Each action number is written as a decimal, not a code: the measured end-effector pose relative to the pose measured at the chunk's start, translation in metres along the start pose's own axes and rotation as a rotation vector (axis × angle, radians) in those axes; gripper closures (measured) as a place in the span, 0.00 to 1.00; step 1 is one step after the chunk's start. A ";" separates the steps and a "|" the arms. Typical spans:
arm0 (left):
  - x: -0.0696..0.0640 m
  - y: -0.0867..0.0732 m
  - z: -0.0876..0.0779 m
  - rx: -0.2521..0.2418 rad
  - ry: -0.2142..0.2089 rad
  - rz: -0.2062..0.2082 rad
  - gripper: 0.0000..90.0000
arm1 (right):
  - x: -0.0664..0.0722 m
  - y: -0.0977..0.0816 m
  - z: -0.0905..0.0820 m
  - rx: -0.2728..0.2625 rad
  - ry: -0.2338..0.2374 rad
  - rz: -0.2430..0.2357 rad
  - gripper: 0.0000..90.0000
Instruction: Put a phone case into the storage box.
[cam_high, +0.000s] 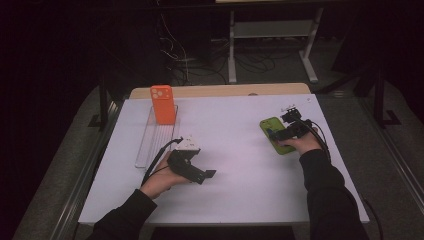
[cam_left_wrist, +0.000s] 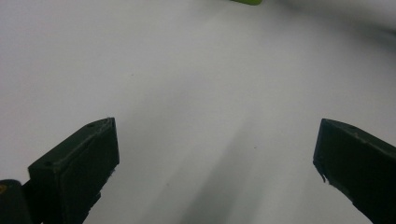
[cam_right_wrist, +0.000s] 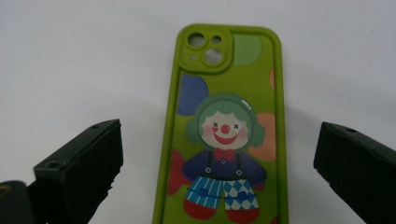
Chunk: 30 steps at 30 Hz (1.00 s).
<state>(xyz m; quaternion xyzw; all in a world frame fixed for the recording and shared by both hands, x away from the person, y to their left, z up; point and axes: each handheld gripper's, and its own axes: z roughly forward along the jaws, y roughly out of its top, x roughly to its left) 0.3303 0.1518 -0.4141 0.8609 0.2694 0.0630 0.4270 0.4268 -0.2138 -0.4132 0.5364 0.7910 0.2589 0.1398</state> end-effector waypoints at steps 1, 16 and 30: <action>0.000 0.000 0.000 0.001 0.000 0.001 0.00 | 0.000 -0.001 0.003 0.013 0.002 0.010 0.01; 0.000 0.000 0.001 0.006 0.003 0.005 0.00 | 0.000 -0.015 0.022 0.109 -0.012 0.007 0.07; 0.000 0.000 0.001 0.008 0.003 0.006 0.00 | 0.002 -0.015 0.022 0.125 -0.027 0.009 0.16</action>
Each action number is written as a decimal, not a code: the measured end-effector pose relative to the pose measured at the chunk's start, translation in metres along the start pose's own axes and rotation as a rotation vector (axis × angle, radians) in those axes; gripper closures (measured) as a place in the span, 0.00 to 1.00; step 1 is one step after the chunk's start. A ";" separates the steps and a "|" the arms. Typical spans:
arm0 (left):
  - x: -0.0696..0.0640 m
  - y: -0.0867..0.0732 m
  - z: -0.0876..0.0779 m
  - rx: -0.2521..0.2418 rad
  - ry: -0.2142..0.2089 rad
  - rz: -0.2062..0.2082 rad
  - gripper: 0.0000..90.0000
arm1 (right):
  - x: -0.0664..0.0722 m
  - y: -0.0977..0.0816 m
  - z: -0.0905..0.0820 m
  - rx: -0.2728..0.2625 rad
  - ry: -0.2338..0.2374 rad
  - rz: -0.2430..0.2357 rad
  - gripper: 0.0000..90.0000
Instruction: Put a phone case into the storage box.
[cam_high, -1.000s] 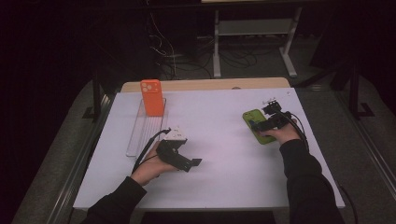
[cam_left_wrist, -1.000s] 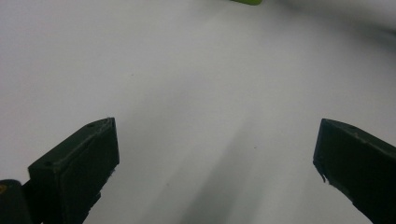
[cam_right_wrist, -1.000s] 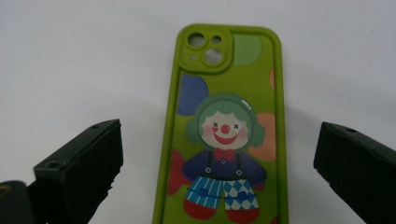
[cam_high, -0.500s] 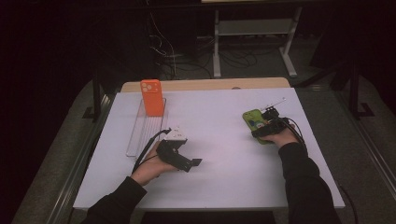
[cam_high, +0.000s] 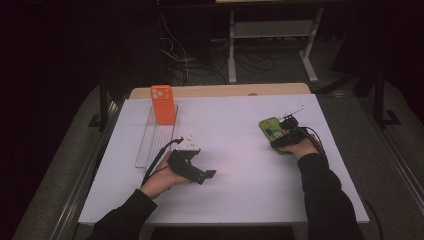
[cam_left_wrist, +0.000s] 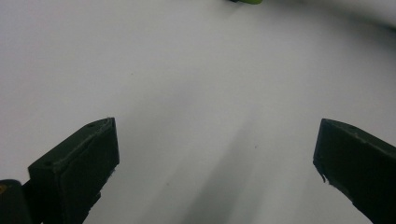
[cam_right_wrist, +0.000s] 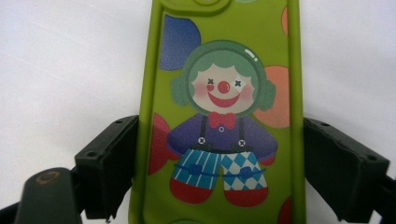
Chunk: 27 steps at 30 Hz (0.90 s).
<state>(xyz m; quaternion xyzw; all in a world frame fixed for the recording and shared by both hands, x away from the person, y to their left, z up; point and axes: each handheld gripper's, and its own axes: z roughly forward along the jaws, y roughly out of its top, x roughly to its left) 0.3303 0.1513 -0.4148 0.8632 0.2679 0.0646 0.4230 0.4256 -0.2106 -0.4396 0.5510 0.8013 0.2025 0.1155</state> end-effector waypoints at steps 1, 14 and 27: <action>0.000 0.000 0.000 -0.001 0.000 0.000 0.00 | 0.000 0.000 0.000 -0.002 -0.001 -0.001 0.16; 0.000 0.000 0.000 -0.002 -0.001 -0.005 0.00 | -0.001 0.000 -0.010 -0.042 0.032 0.014 0.17; 0.002 0.002 -0.001 -0.002 -0.008 -0.010 0.00 | 0.018 -0.003 -0.043 -0.106 0.079 -0.084 0.17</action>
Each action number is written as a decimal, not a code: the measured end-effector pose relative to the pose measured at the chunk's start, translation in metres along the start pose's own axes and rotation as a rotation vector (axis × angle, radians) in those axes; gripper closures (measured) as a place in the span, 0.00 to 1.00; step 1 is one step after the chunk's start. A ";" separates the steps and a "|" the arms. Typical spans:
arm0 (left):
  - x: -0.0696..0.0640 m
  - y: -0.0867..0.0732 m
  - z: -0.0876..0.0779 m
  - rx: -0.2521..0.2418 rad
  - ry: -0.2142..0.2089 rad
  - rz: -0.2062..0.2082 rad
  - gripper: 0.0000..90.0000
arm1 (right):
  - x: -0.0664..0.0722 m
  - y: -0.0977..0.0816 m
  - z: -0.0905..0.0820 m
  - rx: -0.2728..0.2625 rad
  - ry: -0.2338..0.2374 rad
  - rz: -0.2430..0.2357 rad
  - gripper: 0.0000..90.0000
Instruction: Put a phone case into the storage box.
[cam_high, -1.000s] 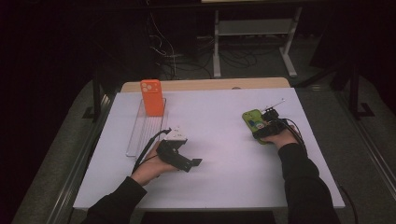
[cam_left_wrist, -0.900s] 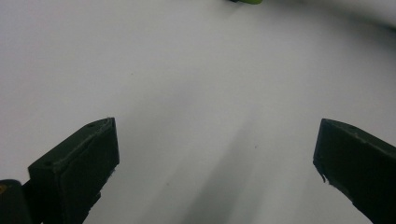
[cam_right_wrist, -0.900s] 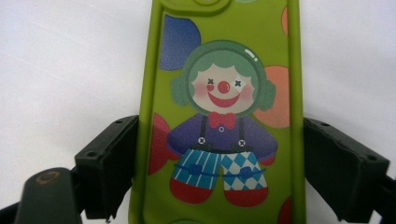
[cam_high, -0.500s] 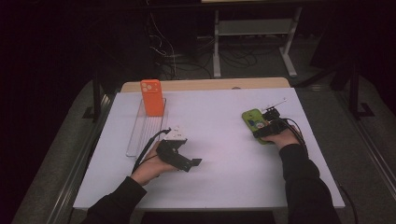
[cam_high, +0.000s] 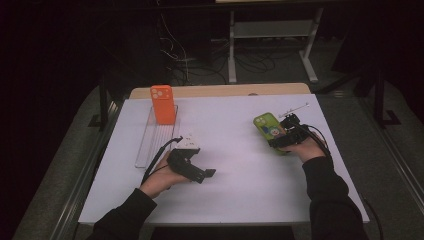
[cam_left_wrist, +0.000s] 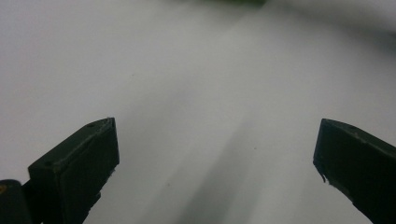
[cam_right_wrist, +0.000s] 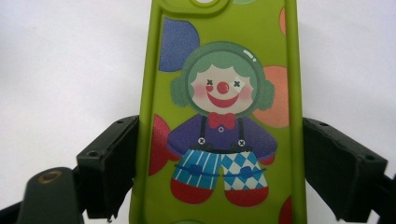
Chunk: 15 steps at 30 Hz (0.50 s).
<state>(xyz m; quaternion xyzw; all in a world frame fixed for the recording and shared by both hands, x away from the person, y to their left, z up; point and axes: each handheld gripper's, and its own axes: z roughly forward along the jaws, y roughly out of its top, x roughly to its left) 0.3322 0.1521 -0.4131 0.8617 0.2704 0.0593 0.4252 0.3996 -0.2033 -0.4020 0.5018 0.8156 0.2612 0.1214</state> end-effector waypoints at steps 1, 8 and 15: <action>0.000 0.000 0.000 0.007 0.000 0.004 0.00 | 0.002 0.000 -0.002 0.002 0.003 -0.005 0.17; -0.004 0.002 -0.001 0.029 -0.006 0.024 0.00 | 0.017 -0.002 -0.014 -0.023 0.058 -0.065 0.17; -0.006 0.012 -0.010 0.016 -0.015 0.051 0.00 | 0.032 -0.008 -0.025 -0.017 0.127 -0.169 0.17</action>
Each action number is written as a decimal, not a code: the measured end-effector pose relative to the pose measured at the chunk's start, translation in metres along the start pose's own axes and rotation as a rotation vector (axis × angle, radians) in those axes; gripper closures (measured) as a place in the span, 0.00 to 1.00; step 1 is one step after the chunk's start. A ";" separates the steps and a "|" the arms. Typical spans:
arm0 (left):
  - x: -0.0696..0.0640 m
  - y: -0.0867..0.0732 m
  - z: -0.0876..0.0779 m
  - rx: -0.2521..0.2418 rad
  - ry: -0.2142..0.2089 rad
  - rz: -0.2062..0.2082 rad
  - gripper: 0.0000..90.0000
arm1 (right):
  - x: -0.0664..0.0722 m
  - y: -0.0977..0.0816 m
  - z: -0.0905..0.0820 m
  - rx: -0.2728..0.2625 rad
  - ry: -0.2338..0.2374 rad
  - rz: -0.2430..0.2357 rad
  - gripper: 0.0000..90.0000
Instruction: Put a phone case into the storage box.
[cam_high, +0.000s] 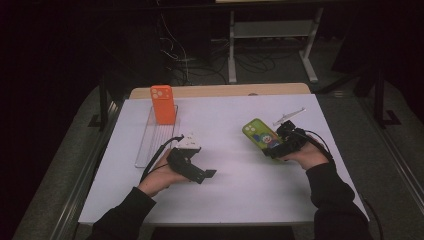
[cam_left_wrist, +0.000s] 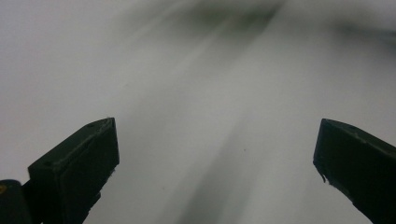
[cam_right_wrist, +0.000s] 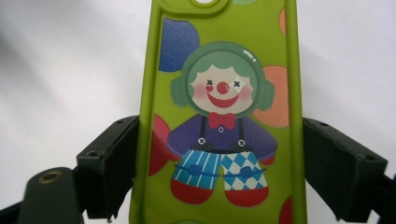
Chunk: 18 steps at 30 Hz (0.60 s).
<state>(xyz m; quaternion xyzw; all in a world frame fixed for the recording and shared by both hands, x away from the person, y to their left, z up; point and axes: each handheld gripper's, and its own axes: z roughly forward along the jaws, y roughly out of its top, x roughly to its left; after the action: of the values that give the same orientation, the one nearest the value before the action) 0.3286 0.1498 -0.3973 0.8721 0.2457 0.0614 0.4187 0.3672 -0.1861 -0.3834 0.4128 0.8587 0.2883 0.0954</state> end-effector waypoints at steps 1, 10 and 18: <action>0.000 0.001 0.000 -0.005 0.000 0.006 0.00 | 0.003 0.000 -0.001 0.002 0.008 -0.016 0.17; 0.003 0.019 -0.009 0.012 -0.024 0.105 0.00 | 0.031 0.002 -0.004 0.006 0.075 -0.173 0.17; 0.010 0.031 -0.014 0.005 -0.093 0.182 0.00 | 0.046 0.004 -0.008 -0.004 0.138 -0.285 0.17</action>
<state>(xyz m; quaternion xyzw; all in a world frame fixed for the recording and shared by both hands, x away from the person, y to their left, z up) 0.3445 0.1480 -0.3656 0.8938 0.1460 0.0578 0.4201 0.3373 -0.1527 -0.3718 0.2658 0.9126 0.3011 0.0767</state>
